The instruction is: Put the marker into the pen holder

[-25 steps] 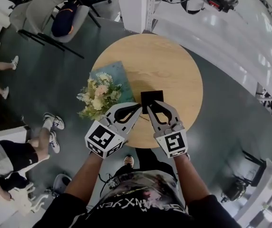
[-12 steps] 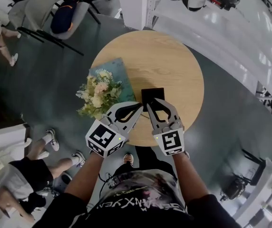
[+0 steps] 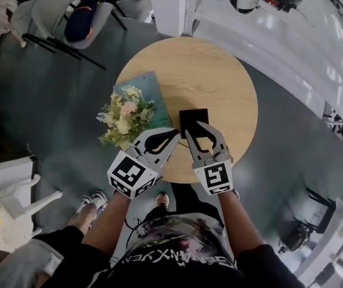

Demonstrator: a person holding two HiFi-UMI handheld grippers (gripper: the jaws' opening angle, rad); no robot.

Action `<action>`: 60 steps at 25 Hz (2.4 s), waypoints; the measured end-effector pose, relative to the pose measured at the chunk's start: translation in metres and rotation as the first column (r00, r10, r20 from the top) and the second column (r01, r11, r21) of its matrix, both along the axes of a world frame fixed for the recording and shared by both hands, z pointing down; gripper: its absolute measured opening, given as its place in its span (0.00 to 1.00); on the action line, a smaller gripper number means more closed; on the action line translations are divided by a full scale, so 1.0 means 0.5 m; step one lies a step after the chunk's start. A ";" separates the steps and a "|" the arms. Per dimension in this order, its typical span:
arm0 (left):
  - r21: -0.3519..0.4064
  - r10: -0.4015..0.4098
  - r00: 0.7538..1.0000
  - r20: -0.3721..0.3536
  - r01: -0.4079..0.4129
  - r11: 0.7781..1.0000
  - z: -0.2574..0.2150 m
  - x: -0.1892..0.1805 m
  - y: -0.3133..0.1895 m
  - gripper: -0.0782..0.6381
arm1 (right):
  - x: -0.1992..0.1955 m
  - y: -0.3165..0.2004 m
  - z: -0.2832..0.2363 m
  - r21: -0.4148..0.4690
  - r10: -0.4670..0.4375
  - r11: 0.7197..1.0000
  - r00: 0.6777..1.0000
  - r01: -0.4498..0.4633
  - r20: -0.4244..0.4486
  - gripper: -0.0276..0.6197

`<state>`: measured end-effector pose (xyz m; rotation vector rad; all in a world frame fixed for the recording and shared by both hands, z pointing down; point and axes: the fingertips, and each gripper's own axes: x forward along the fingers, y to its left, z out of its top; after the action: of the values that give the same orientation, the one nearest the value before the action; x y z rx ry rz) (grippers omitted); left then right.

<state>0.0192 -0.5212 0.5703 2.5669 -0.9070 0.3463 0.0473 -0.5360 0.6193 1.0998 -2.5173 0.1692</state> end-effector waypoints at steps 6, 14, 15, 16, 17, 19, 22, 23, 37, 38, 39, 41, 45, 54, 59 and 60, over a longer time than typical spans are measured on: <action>0.015 -0.002 1.000 -0.008 0.002 1.000 -0.012 -0.008 0.015 0.14 | 0.004 0.006 -0.030 0.051 0.007 0.999 1.000 -0.007 -0.009 0.19; 0.071 -0.005 1.000 -0.012 0.006 0.997 -0.060 -0.031 0.074 0.14 | -0.011 0.060 -0.127 0.166 0.001 0.986 1.000 -0.002 0.002 0.19; 0.078 -0.007 1.000 -0.012 0.008 0.997 -0.067 -0.036 0.087 0.14 | -0.014 0.074 -0.140 0.178 0.002 0.984 1.000 -0.003 0.005 0.19; 0.086 -0.009 1.000 -0.013 0.010 0.996 -0.075 -0.042 0.101 0.14 | -0.016 0.089 -0.154 0.188 0.004 0.982 1.000 -0.006 0.012 0.19; 0.094 -0.012 1.000 -0.013 0.013 0.995 -0.084 -0.047 0.115 0.14 | -0.019 0.104 -0.167 0.199 0.007 0.980 1.000 -0.011 0.020 0.19; 0.112 -0.014 1.000 -0.012 0.015 0.994 -0.102 -0.057 0.146 0.14 | -0.022 0.138 -0.195 0.218 0.014 0.976 0.999 -0.021 0.035 0.19; 0.145 -0.011 1.000 -0.009 0.012 0.989 -0.133 -0.073 0.196 0.14 | -0.027 0.196 -0.232 0.236 0.030 0.971 0.998 -0.043 0.059 0.19; 0.158 -0.009 1.000 -0.008 0.010 0.987 -0.144 -0.080 0.214 0.14 | -0.029 0.217 -0.243 0.238 0.036 0.970 0.997 -0.051 0.066 0.19; 0.319 0.025 1.000 -0.002 -0.023 0.947 -0.279 -0.140 0.529 0.14 | -0.066 0.572 -0.353 0.319 0.068 0.944 0.996 -0.085 0.065 0.19; 0.328 0.027 1.000 -0.004 -0.025 0.944 -0.287 -0.144 0.552 0.14 | -0.068 0.598 -0.359 0.324 0.068 0.943 0.996 -0.083 0.059 0.19; 0.335 0.030 1.000 -0.005 -0.026 0.942 -0.296 -0.148 0.575 0.14 | -0.071 0.623 -0.365 0.328 0.066 0.941 0.996 -0.080 0.053 0.19; 0.346 0.034 0.999 -0.006 -0.030 0.938 -0.310 -0.155 0.619 0.14 | -0.077 0.670 -0.378 0.332 0.064 0.940 0.997 -0.077 0.050 0.19; 0.350 0.041 0.999 -0.005 -0.037 0.936 -0.335 -0.156 0.690 0.14 | -0.082 0.745 -0.404 0.331 0.055 0.941 0.997 -0.067 0.045 0.19; 0.335 0.015 1.000 0.001 -0.014 0.942 -0.365 -0.139 0.766 0.14 | -0.080 0.836 -0.432 0.290 -0.005 0.957 0.998 -0.013 0.061 0.19; 0.348 -0.004 1.000 0.008 0.001 0.937 -0.380 -0.113 0.780 0.14 | -0.057 0.849 -0.434 0.273 -0.022 0.962 0.998 0.005 0.060 0.14; 0.354 -0.009 1.000 0.010 0.005 0.935 -0.383 -0.106 0.783 0.14 | -0.050 0.852 -0.434 0.272 -0.025 0.962 0.998 0.008 0.060 0.12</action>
<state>-0.0339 -0.1295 0.3790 2.8882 -1.0655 0.2096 0.0222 -0.1101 0.4022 1.1913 -2.6626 -0.1545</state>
